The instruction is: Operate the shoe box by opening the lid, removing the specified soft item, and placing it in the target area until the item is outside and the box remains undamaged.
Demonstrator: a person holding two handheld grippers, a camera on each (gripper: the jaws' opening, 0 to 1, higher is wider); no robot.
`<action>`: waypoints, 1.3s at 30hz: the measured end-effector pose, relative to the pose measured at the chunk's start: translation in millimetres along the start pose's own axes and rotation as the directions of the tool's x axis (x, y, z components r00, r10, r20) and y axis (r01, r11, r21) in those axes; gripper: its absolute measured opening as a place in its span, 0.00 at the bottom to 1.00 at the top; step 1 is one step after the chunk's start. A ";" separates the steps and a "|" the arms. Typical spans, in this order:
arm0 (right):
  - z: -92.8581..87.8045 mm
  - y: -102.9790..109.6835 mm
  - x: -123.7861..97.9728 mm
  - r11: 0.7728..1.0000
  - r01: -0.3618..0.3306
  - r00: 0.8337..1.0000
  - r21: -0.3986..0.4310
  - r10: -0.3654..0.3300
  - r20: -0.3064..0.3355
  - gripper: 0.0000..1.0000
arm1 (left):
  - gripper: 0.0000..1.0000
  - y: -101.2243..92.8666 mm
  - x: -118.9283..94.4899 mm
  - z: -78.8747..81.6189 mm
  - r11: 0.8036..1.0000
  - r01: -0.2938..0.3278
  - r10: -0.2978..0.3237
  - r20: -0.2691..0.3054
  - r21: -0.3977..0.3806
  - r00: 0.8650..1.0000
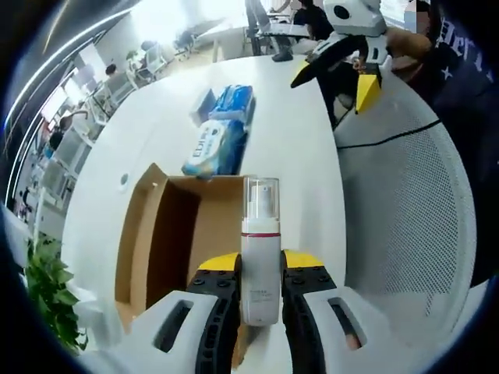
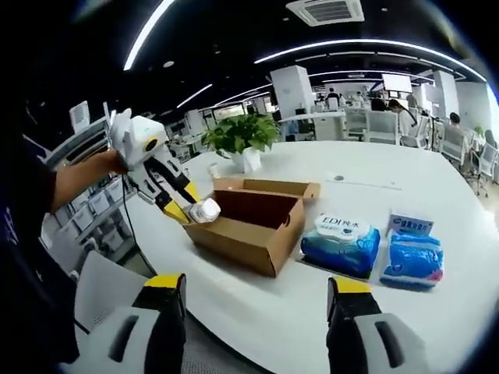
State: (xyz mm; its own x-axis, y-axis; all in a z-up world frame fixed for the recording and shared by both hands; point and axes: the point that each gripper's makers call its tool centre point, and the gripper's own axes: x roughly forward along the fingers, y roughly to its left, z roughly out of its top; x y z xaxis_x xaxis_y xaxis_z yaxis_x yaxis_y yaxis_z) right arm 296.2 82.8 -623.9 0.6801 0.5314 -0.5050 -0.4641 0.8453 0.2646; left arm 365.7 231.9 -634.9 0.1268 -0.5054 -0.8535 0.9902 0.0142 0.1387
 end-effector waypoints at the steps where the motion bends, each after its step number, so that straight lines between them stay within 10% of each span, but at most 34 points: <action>1: -0.1 1.4 1.1 1.000 -0.005 1.000 0.004 0.005 -0.001 0.72 | 0.17 -2.2 1.0 1.3 1.000 0.003 -0.003 0.006 0.000 1.000; 39: -2.9 30.0 33.0 0.948 -0.147 0.989 0.282 0.149 0.014 0.46 | 0.18 -61.7 45.1 50.7 0.994 0.025 -0.045 0.185 0.109 0.982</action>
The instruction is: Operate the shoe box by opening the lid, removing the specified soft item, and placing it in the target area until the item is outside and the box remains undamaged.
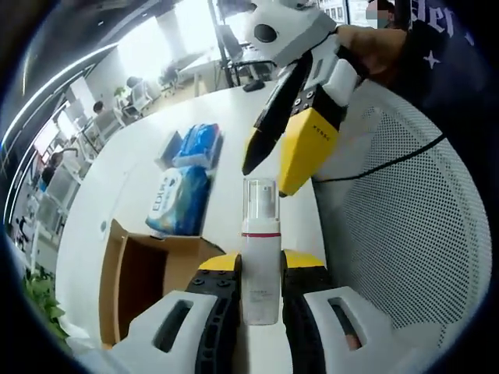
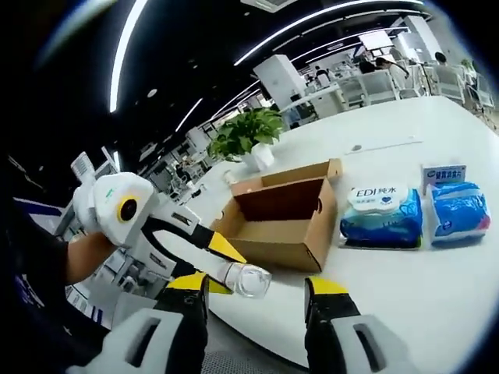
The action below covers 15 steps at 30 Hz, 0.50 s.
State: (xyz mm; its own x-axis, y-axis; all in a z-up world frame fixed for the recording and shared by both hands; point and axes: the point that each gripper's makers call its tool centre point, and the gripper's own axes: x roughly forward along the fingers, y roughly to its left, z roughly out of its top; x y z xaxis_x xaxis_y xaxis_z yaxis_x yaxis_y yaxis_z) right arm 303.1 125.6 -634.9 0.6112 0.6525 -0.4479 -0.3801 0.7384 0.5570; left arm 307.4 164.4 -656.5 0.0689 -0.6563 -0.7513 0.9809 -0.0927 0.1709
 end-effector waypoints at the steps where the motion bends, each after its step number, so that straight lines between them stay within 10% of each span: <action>1: -0.9 0.0 0.3 1.000 -0.004 1.000 0.008 0.004 -0.003 0.45 | 0.18 -0.6 0.5 0.4 1.000 -0.001 0.001 0.002 0.004 1.000; 15: -13.8 1.5 4.5 0.992 -0.027 0.999 0.125 0.031 -0.035 0.34 | 0.18 -7.4 6.0 7.8 0.994 -0.018 0.016 0.023 0.105 1.000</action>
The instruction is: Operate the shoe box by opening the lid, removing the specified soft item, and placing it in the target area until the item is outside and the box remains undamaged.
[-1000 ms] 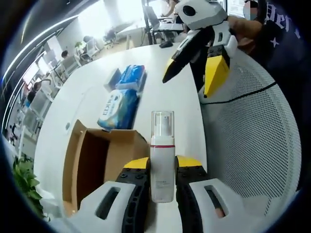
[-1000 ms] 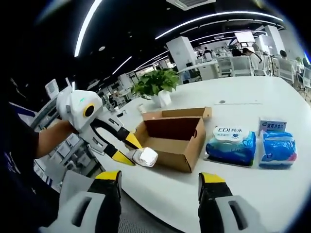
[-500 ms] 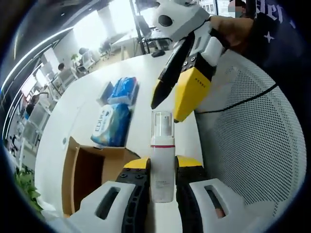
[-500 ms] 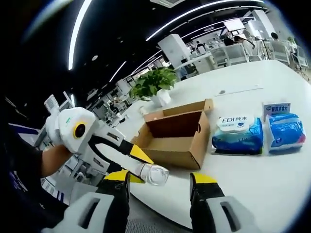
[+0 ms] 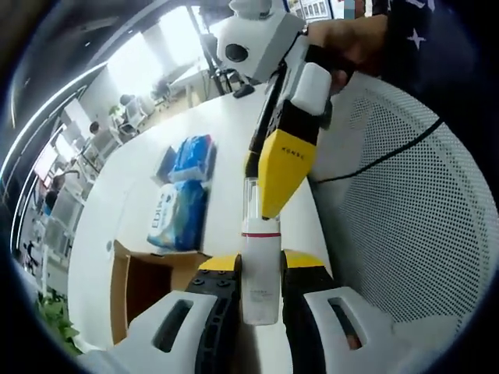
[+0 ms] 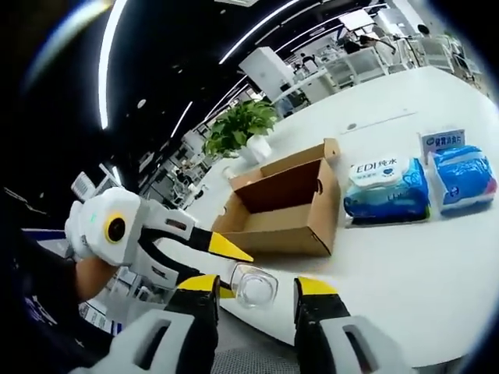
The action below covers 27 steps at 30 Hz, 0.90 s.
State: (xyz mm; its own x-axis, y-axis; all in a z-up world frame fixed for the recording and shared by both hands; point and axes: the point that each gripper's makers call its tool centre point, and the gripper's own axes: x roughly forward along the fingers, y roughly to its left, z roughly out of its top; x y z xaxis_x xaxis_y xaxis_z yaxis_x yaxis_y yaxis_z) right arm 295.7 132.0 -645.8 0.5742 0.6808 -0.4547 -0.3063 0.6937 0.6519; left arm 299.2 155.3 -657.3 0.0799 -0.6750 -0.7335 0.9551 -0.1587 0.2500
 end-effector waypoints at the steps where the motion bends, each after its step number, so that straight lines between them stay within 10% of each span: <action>1: -0.5 -0.2 -0.1 1.000 0.000 1.000 0.003 0.000 0.000 0.33 | 0.18 -0.2 0.1 0.6 1.000 -0.003 0.003 0.001 0.009 1.000; 27: -6.6 1.1 3.3 0.995 -0.016 1.000 0.099 0.017 -0.008 0.15 | 0.19 3.4 6.8 -1.2 0.987 -0.050 0.048 0.015 0.152 0.999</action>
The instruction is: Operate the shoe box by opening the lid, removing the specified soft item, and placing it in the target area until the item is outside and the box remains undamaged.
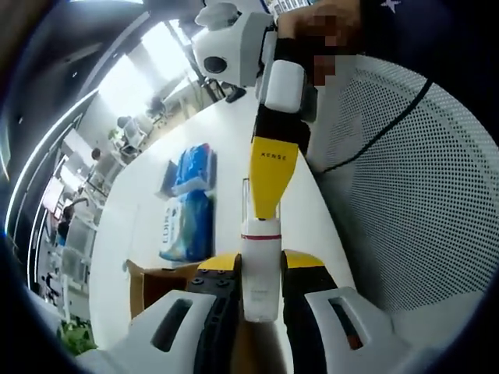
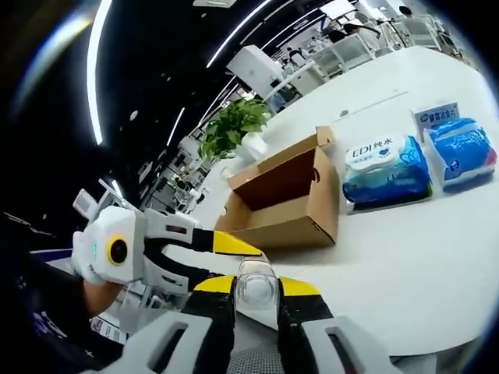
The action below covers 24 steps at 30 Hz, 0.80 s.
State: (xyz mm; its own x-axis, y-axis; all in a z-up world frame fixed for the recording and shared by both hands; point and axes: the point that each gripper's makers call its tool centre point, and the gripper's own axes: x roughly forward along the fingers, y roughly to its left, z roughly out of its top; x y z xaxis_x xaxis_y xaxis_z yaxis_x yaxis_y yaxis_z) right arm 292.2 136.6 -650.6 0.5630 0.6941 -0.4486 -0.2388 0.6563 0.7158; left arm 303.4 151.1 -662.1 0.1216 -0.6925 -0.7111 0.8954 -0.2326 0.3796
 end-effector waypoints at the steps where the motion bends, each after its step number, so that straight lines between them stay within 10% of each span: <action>1: -0.1 -0.2 0.0 1.000 0.002 1.000 0.000 -0.002 -0.002 0.15 | 0.19 -0.3 0.4 0.0 1.000 0.002 -0.002 0.003 0.001 1.000; 24: 7.1 -6.0 -6.6 1.000 0.029 1.000 -0.012 -0.029 0.009 0.14 | 0.29 5.5 6.5 1.6 0.999 0.004 -0.003 0.038 -0.035 0.999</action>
State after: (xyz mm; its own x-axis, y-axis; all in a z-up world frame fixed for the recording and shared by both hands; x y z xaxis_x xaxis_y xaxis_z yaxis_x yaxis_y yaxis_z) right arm 295.5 125.9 -648.1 0.5764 0.6724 -0.4643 -0.2316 0.6793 0.6963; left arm 308.4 144.2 -663.7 0.1028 -0.7176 -0.6888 0.9105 -0.2109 0.3556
